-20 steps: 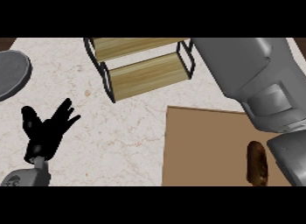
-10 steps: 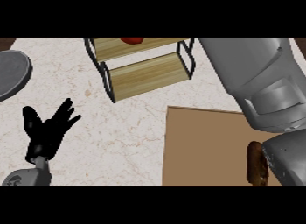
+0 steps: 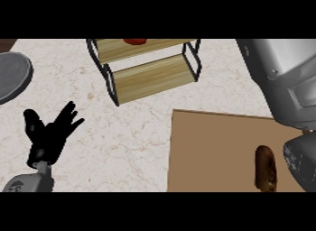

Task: Pick the bell pepper from the tray and place it in the tiered shelf

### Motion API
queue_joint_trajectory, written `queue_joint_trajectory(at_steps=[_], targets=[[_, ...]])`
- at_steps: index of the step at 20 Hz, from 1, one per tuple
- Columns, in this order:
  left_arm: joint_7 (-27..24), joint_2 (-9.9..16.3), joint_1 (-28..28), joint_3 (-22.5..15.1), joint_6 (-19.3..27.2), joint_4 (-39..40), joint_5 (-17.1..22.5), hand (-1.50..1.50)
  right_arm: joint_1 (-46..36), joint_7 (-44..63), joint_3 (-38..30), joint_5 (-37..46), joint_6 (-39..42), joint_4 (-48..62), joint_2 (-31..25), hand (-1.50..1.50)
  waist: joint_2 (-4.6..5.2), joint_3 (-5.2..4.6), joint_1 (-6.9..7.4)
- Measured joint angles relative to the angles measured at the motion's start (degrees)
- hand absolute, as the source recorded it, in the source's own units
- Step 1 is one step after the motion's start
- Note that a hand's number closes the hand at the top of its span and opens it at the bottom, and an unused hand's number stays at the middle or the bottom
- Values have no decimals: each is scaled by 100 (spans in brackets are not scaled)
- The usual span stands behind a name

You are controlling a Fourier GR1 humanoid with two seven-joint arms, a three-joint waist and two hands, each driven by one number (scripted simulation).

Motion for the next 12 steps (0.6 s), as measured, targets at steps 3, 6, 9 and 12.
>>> queue_joint_trajectory(at_steps=[3,6,9,12], targets=[[18,1,9,-8,10,-37,-25,0,-4,0,-98,10,-284,29,-274,-150,1,-2,-6],[-33,15,44,3,-37,-25,-15,0,2,125,-138,73,-591,49,-528,-150,-9,-4,-35],[25,33,48,27,-23,-23,-22,0,165,156,-287,-1,-811,-9,-793,-150,-21,0,-74],[-72,4,68,67,-9,23,-18,0,290,201,-464,-142,-715,-49,-1213,-150,-25,9,-92]])
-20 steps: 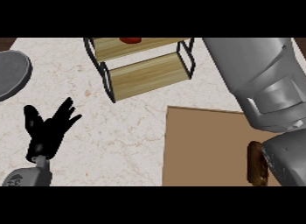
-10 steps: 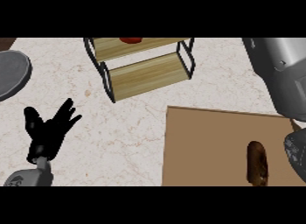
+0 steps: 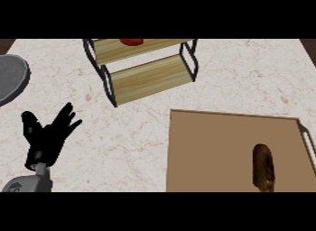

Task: Pick the bell pepper from the tray and place it in the tiered shelf

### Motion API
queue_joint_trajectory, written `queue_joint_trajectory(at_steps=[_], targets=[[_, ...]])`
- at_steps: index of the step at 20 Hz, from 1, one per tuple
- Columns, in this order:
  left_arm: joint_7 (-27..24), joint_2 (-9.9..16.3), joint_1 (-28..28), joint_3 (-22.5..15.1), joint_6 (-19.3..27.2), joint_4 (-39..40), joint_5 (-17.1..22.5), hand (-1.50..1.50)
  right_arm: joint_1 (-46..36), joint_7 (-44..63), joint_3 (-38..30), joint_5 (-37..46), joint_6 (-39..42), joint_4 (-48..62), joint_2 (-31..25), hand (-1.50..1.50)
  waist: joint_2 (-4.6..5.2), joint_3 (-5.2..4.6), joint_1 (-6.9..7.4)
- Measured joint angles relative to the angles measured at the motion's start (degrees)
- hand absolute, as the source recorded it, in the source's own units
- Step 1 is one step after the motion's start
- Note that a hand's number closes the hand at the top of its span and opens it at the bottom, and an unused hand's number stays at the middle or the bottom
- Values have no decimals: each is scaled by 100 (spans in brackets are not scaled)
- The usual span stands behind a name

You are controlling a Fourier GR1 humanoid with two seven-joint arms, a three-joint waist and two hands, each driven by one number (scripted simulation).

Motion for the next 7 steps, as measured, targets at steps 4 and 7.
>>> queue_joint_trajectory(at_steps=[4,7], targets=[[92,22,12,24,-30,-63,34,0,316,-86,-221,-285,465,-52,-464,-150,-6,-2,-12],[129,20,5,18,-17,-80,9,0,519,-200,-330,-468,928,-49,-817,-150,1,-5,-8]])
